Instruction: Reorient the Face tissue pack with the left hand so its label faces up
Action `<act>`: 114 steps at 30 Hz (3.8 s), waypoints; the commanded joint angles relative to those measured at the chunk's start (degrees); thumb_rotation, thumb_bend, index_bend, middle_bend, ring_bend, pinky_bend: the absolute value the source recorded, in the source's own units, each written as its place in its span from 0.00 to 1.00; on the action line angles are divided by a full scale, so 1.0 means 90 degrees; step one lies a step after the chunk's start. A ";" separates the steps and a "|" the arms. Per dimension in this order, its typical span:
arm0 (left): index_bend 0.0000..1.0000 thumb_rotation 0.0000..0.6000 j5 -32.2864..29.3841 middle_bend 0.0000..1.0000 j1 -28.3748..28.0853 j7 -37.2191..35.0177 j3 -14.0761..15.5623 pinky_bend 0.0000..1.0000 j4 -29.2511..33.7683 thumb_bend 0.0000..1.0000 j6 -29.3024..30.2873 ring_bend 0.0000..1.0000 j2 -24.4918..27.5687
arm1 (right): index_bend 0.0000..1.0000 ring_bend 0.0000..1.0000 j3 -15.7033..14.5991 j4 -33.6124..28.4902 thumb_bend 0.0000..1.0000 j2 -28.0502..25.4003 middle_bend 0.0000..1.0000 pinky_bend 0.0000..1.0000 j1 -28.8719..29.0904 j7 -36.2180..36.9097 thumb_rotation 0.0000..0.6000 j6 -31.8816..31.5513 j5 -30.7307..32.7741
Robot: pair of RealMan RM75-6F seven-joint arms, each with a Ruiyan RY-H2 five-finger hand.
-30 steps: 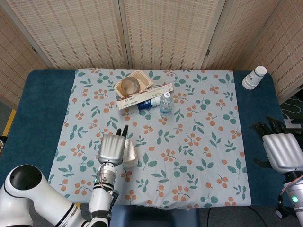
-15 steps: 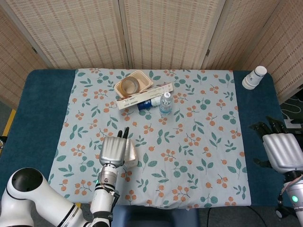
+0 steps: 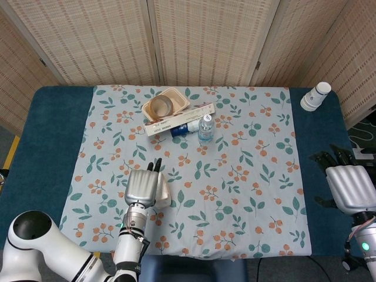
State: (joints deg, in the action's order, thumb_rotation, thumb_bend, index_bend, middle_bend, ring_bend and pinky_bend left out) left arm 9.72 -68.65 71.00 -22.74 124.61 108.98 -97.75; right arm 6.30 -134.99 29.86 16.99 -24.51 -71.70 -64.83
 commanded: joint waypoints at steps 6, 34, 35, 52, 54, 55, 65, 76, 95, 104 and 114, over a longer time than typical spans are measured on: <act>0.02 1.00 -0.0206 0.18 -0.0015 0.0165 -0.0357 1.00 0.0150 0.13 0.0015 0.96 0.0020 | 0.23 0.03 0.0006 0.0000 0.07 0.0009 0.18 0.09 0.0019 0.0009 1.00 0.0012 0.0020; 0.02 1.00 -0.0020 0.18 -0.0056 0.0318 -0.0173 1.00 -0.0372 0.13 -0.0099 0.96 -0.0453 | 0.23 0.03 0.0013 0.0000 0.07 -0.0088 0.19 0.09 -0.0003 0.0190 1.00 0.0038 -0.0030; 0.02 1.00 -0.0032 0.18 -0.0027 0.0306 -0.0170 1.00 -0.0377 0.13 -0.0120 0.96 -0.0451 | 0.23 0.03 0.0013 0.0000 0.07 -0.0083 0.19 0.09 0.0001 0.0179 1.00 0.0044 -0.0024; 0.11 1.00 0.0039 0.28 0.0282 0.0216 -0.0042 1.00 -0.0380 0.16 -0.0464 0.98 -0.0327 | 0.23 0.03 -0.0003 0.0000 0.07 0.0007 0.19 0.09 0.0032 0.0015 1.00 0.0023 0.0032; 0.16 1.00 0.0066 0.33 0.0296 0.0229 -0.0009 1.00 -0.0378 0.18 -0.0489 0.99 -0.0321 | 0.23 0.03 0.0000 0.0000 0.07 0.0007 0.19 0.09 0.0035 0.0017 1.00 0.0020 0.0042; 0.19 1.00 0.0056 0.36 0.0297 0.0258 0.0005 1.00 -0.0379 0.19 -0.0489 0.99 -0.0317 | 0.23 0.03 0.0002 0.0000 0.07 0.0008 0.19 0.09 0.0036 0.0016 1.00 0.0017 0.0044; 0.33 1.00 0.0363 0.47 0.0348 0.0234 0.0035 1.00 -0.0352 0.25 -0.0564 1.00 -0.0159 | 0.23 0.03 -0.0004 0.0000 0.07 0.0020 0.19 0.09 0.0053 -0.0019 1.00 0.0032 0.0079; 0.41 1.00 0.1520 0.56 0.0945 -0.1257 -0.0029 1.00 -0.0209 0.26 -0.1330 1.00 0.0406 | 0.23 0.03 -0.0004 0.0000 0.07 0.0085 0.19 0.09 0.0104 -0.0156 1.00 0.0026 0.0222; 0.44 1.00 0.5754 0.62 0.2991 -0.6827 0.0721 1.00 -0.1899 0.23 -0.2683 1.00 0.0701 | 0.23 0.03 -0.0012 0.0053 0.07 0.0255 0.19 0.09 0.0201 -0.0339 1.00 0.0022 0.0444; 0.44 1.00 0.6773 0.61 0.3764 -0.9028 0.1244 1.00 -0.3080 0.22 -0.2691 1.00 0.0414 | 0.23 0.03 -0.0058 0.0087 0.07 0.0438 0.19 0.09 0.0322 -0.0589 1.00 0.0123 0.0593; 0.42 1.00 0.7325 0.59 0.4196 -1.0168 0.1456 1.00 -0.4067 0.20 -0.2720 1.00 -0.0054 | 0.23 0.03 -0.0100 0.0111 0.07 0.0556 0.19 0.09 0.0384 -0.0746 1.00 0.0110 0.0691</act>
State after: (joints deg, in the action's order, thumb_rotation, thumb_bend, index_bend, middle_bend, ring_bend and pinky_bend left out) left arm 75.14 -31.56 -19.53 -9.73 89.01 84.68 -97.40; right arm 5.44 -134.00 34.82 20.40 -31.17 -70.77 -58.66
